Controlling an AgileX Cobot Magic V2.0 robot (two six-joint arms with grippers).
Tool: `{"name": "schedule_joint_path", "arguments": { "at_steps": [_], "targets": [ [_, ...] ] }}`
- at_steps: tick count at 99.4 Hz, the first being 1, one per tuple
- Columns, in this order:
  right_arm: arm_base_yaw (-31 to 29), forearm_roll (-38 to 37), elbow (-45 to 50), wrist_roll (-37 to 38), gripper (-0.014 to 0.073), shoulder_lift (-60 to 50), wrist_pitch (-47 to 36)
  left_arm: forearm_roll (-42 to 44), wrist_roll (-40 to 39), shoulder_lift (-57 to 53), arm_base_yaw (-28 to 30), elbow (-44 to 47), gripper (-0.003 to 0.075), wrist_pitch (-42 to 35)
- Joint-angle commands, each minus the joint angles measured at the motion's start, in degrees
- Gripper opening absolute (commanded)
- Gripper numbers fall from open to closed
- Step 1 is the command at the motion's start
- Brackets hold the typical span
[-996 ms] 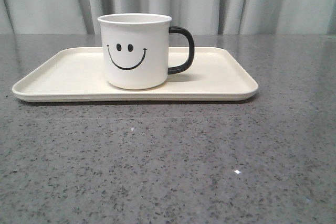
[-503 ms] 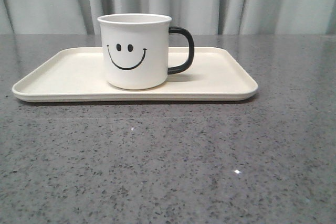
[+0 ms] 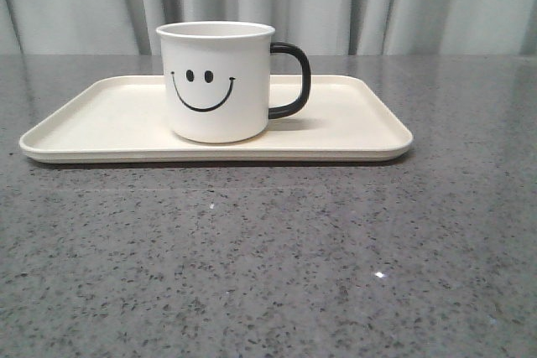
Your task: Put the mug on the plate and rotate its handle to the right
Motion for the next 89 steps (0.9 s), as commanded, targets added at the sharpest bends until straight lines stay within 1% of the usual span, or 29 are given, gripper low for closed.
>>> {"name": "schedule_joint_path", "arguments": {
  "at_steps": [1, 76, 83, 89],
  "targets": [
    [-0.4, -0.7, -1.3, 0.1, -0.0111, 0.1, -4.3, 0.8, -0.7, 0.0, 0.0, -1.3, -0.0020, -4.7],
    [-0.4, -0.7, -1.3, 0.1, -0.0111, 0.1, -4.3, 1.0, -0.3, 0.0, 0.0, -1.3, -0.0020, -4.8],
    [-0.4, -0.7, -1.3, 0.1, -0.0111, 0.1, -4.3, 0.6, -0.3, -0.5, 0.0, -0.7, -0.0020, -7.2],
    [-0.4, -0.7, -1.3, 0.1, -0.0111, 0.1, -4.3, -0.4, -0.3, -1.7, 0.6, 1.3, -0.0020, -13.6]
  ]
}}
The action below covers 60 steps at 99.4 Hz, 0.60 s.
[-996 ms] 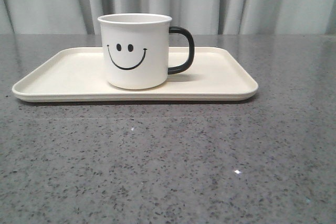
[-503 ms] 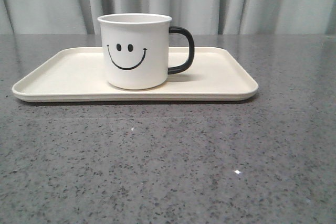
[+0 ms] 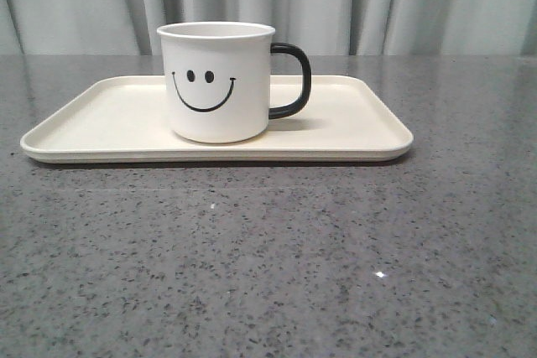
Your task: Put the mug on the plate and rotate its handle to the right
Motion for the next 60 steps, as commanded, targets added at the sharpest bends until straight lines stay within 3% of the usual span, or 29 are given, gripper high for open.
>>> {"name": "schedule_joint_path", "arguments": {
  "at_steps": [1, 18, 39, 51, 60],
  "targets": [
    [-0.4, -0.6, -1.3, 0.1, -0.0111, 0.2, -4.4, 0.3, -0.3, -1.3, 0.7, 1.1, -0.0020, -11.4],
    [-0.4, -0.6, -1.0, 0.1, -0.0111, 0.2, -4.1, -2.7, -0.3, -7.9, 4.4, 14.8, -0.0020, -36.4],
    [-0.4, -0.6, -1.0, 0.1, -0.0111, 0.2, -4.0, -7.5, -0.4, -19.2, 10.1, 39.5, -0.0020, -69.4],
    [-0.4, -0.6, -1.0, 0.1, -0.0111, 0.2, -4.0, -15.4, -0.4, -26.1, 13.7, 52.0, -0.0020, -79.9],
    [-0.4, -0.6, -1.0, 0.1, -0.0111, 0.2, -4.0, -22.3, -0.4, -31.0, 16.3, 58.1, -0.0020, -83.2]
  ]
}}
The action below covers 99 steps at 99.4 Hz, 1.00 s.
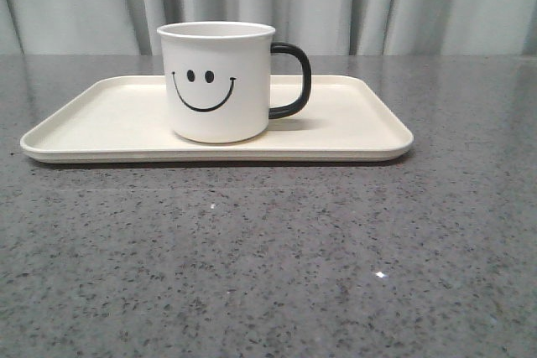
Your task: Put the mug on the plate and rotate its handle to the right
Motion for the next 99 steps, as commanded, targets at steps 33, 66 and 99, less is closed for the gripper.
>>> {"name": "schedule_joint_path", "arguments": {
  "at_steps": [33, 66, 99],
  "targets": [
    [-0.4, -0.6, -1.2, 0.1, -0.0111, 0.2, -4.3, -15.2, -0.4, -13.0, 8.3, 15.3, -0.0020, -9.4],
    [-0.4, -0.6, -1.2, 0.1, -0.0111, 0.2, -4.3, -13.7, -0.3, -16.7, 8.4, 18.4, -0.0020, -5.9],
    [-0.4, -0.6, -1.2, 0.1, -0.0111, 0.3, -4.2, -13.1, -0.3, -16.6, 8.6, 18.4, -0.0020, -5.8]
  ]
}}
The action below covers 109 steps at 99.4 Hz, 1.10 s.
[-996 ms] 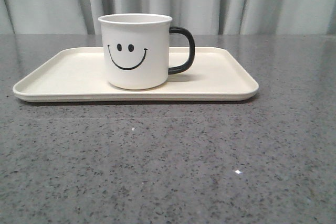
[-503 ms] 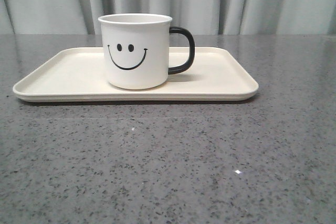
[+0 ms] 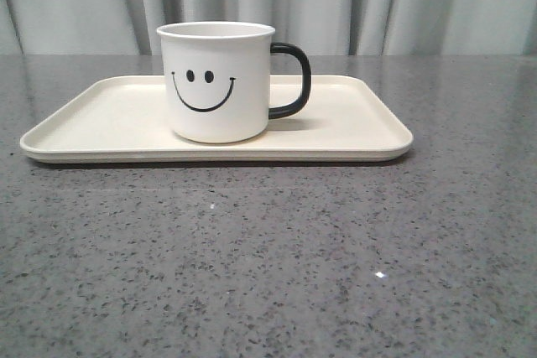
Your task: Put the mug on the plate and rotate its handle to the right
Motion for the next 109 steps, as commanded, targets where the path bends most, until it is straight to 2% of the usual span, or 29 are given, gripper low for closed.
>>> {"name": "schedule_joint_path", "arguments": {
  "at_steps": [1, 51, 109],
  "targets": [
    [-0.3, -0.6, -1.2, 0.1, -0.0111, 0.3, -4.5, 0.1, -0.3, -1.8, 0.4, 0.6, -0.0020, -3.8],
    [-0.3, -0.6, -1.2, 0.1, -0.0111, 0.3, -4.5, 0.2, -0.2, -1.8, 0.4, 0.6, -0.0020, -3.8],
    [-0.3, -0.6, -1.2, 0.1, -0.0111, 0.3, -4.5, 8.1, 1.2, -1.8, 0.4, 0.6, -0.0020, -1.1]
  ]
}}
